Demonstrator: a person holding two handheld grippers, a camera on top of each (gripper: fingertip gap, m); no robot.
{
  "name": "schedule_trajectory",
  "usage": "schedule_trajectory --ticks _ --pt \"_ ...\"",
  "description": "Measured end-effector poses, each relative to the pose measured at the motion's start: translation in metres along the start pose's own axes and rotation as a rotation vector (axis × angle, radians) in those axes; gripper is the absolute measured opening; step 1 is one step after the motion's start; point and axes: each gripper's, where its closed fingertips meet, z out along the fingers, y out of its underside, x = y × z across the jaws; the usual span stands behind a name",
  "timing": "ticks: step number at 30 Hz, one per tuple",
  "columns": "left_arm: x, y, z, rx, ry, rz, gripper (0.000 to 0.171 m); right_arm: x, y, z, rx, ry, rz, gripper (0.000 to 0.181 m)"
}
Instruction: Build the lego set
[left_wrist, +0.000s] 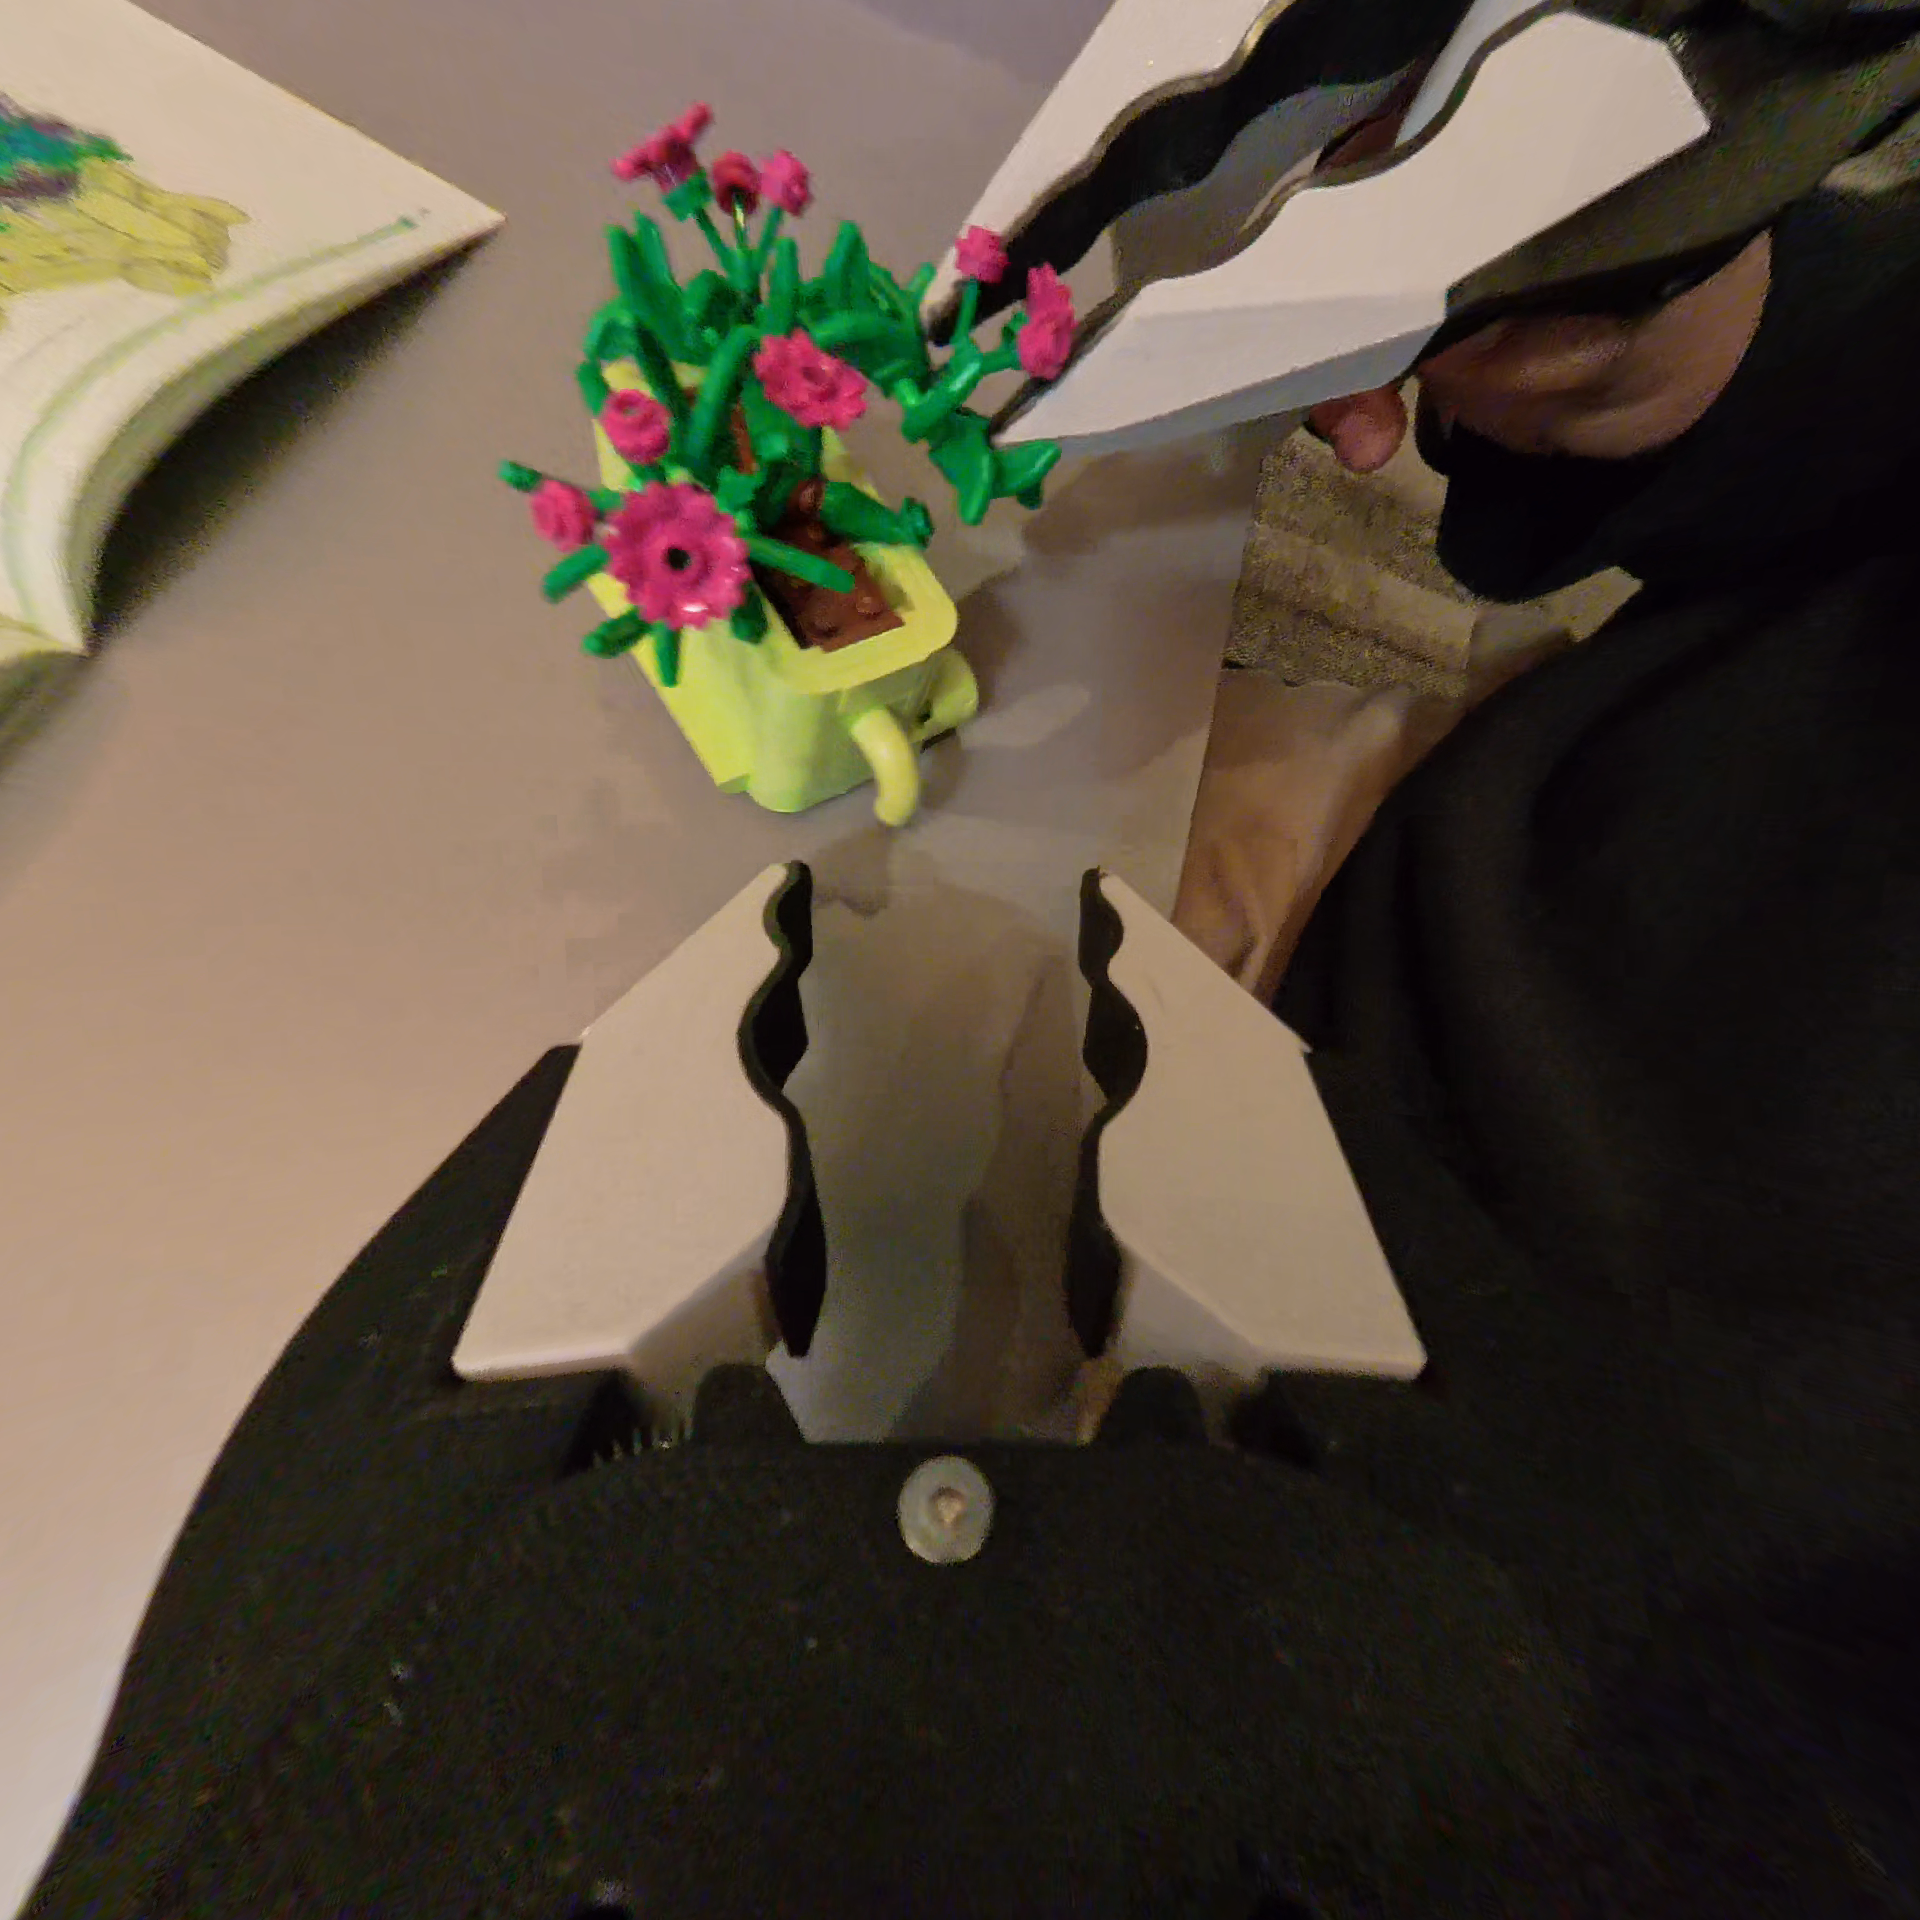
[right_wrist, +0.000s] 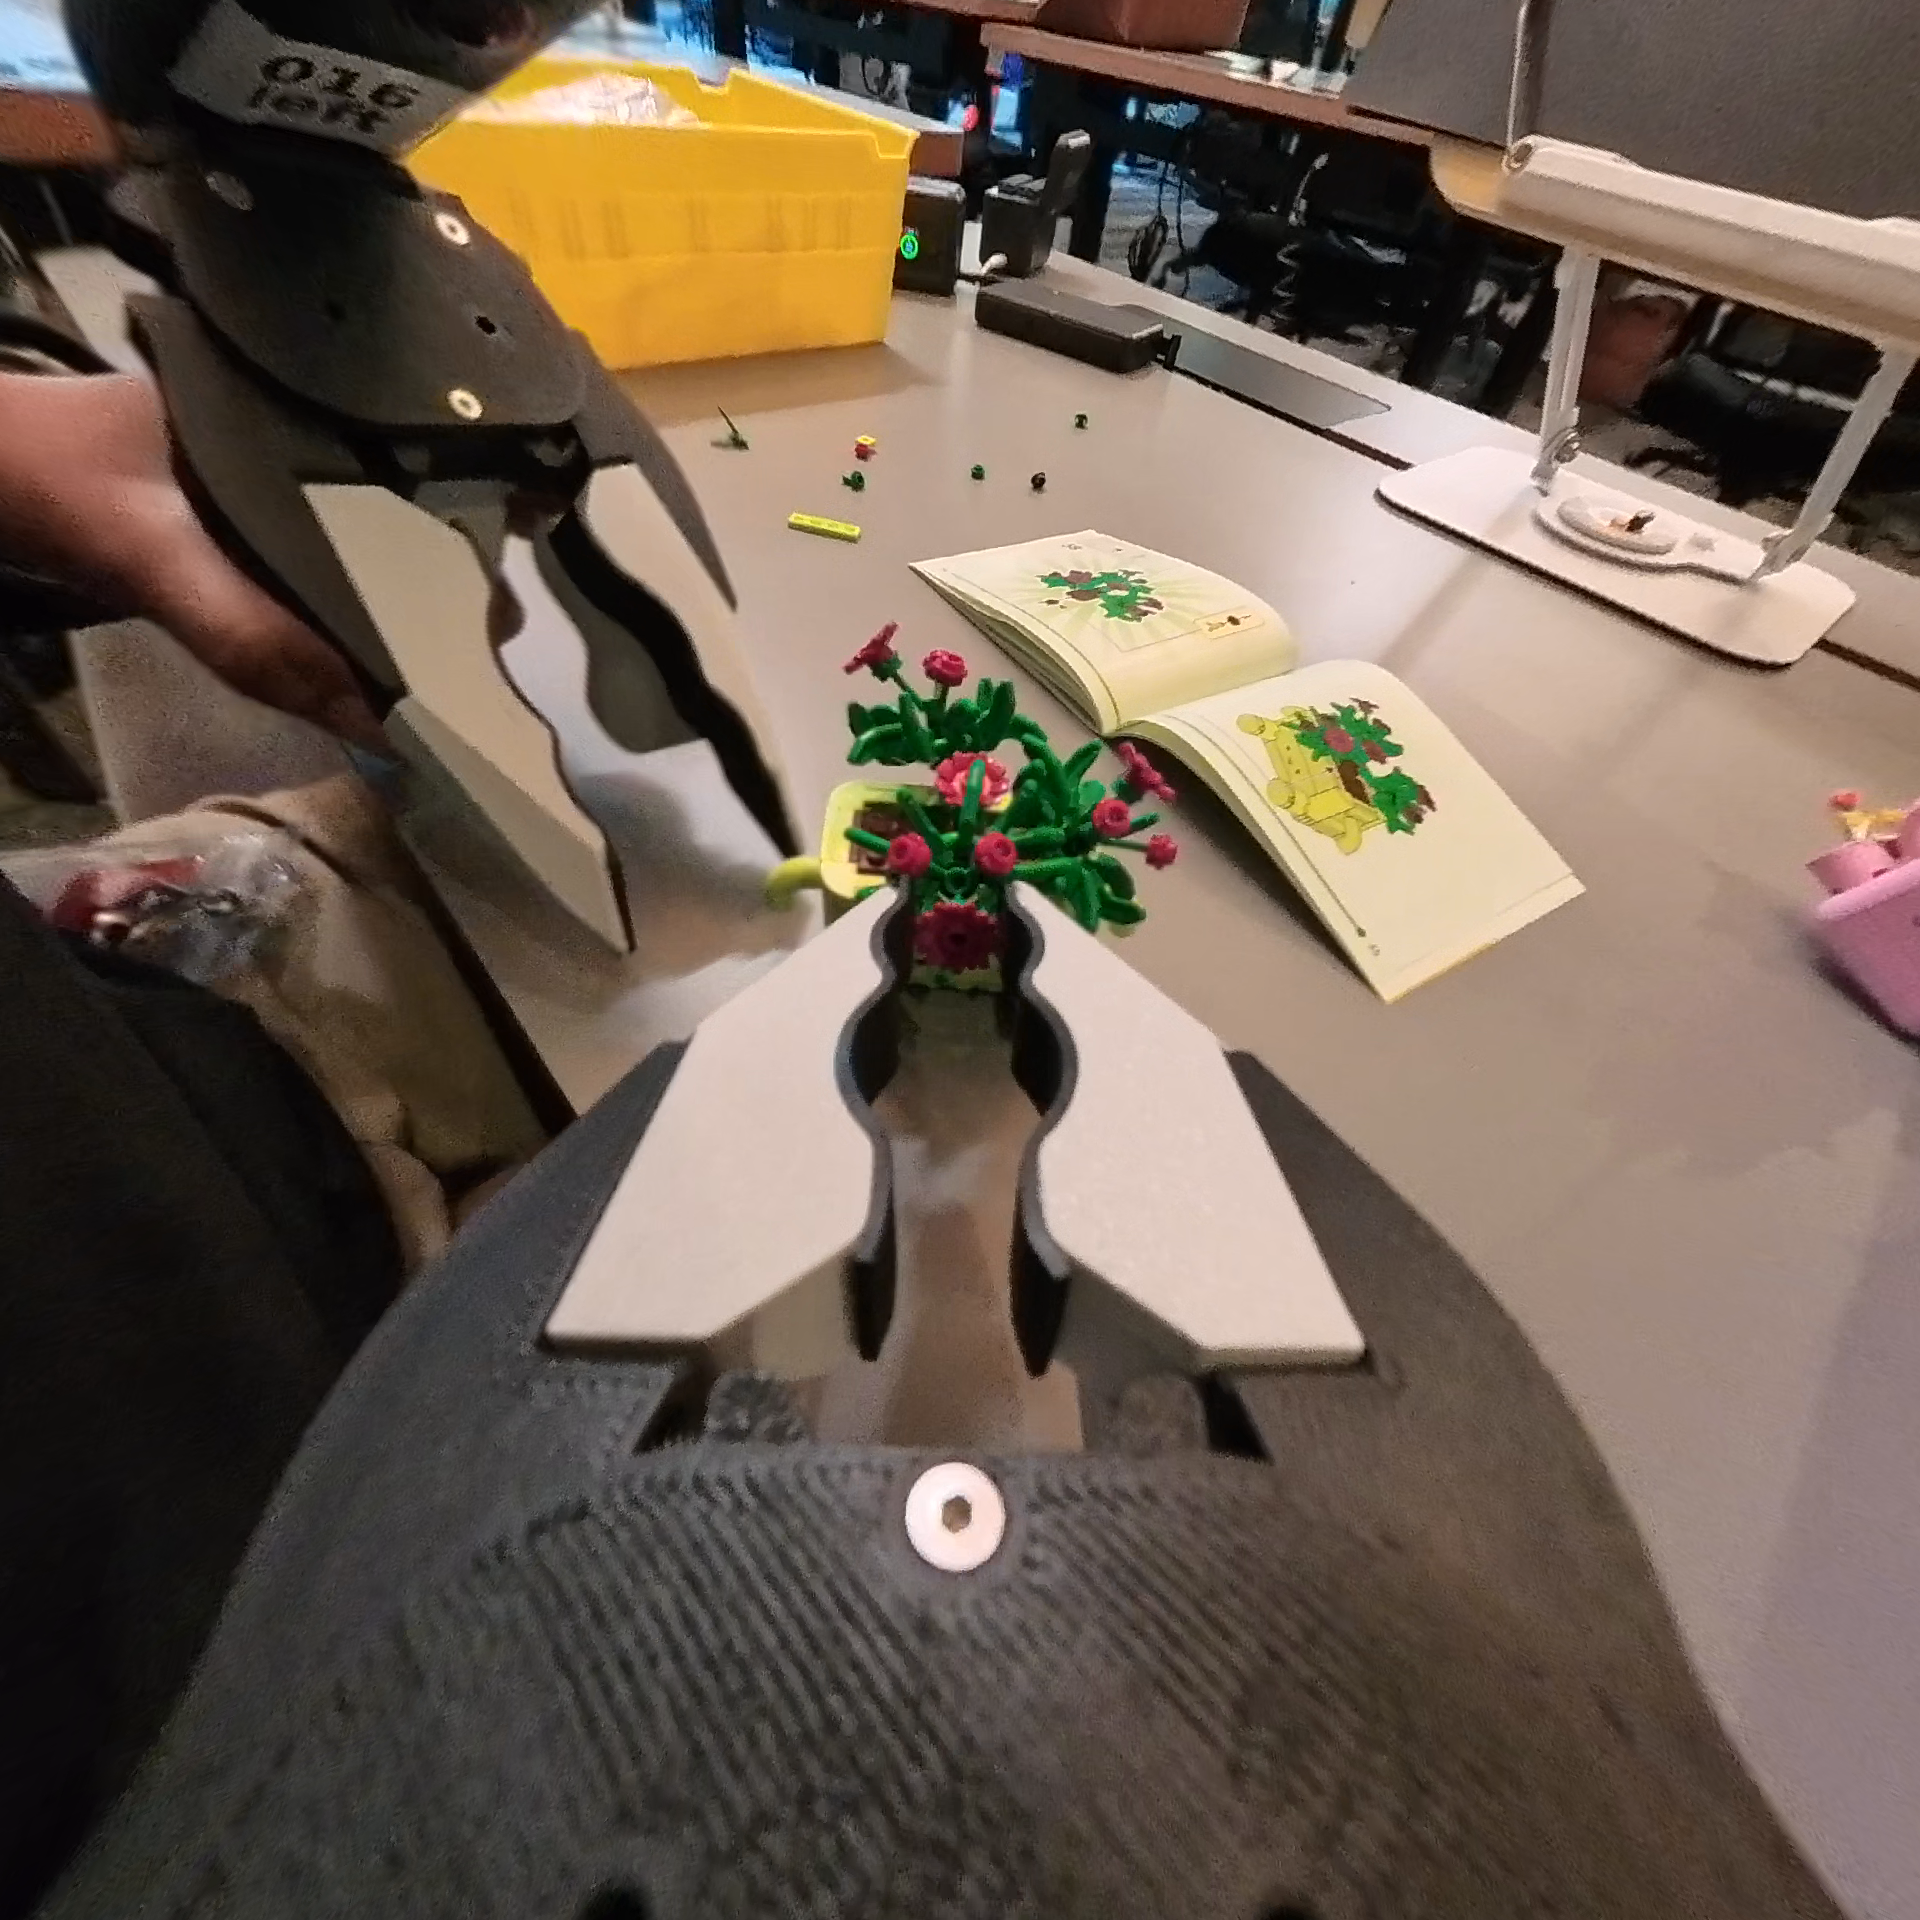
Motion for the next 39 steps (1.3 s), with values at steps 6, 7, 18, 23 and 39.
schedule_trajectory --ticks 6,7,18,23,39 --pt "-0.034 -0.020 -0.017 0.073 0.039 0.199 0.069 -0.002 0.000 -0.003 0.020 0.001 0.045 0.014" --pt "-0.040 -0.025 -0.016 0.079 0.062 0.213 0.074 -0.002 0.000 -0.004 0.019 0.003 0.045 0.014" --pt "-0.022 -0.056 0.012 0.038 0.633 0.228 0.099 0.002 0.006 -0.011 -0.001 0.036 0.100 0.014" --pt "-0.015 -0.067 0.027 0.046 0.640 0.284 0.099 0.001 0.007 -0.011 0.008 0.027 0.112 0.014" --pt "-0.008 -0.052 0.029 0.068 0.385 0.313 0.068 0.004 0.003 -0.022 0.055 0.019 0.136 0.014"
